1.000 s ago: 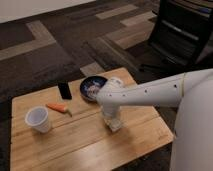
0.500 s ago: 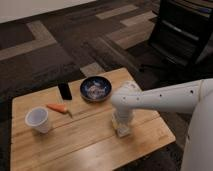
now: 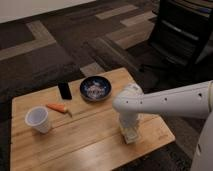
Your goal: Wipe the white sponge on the table
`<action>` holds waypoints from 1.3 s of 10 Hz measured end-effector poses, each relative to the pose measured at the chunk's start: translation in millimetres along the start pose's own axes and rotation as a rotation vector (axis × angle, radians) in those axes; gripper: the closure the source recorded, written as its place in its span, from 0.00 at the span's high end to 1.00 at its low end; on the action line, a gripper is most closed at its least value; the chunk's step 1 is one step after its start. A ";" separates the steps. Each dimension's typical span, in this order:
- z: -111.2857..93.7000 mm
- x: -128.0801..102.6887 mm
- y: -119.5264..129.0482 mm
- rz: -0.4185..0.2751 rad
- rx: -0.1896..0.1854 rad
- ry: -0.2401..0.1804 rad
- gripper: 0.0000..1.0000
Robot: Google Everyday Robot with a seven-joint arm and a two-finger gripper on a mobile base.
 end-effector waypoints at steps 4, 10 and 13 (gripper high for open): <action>-17.4 -29.0 69.1 -0.165 -0.049 -0.049 0.00; -27.6 -92.4 140.8 -0.459 -0.118 -0.113 0.00; -23.6 -105.9 115.4 -0.446 -0.089 -0.104 0.00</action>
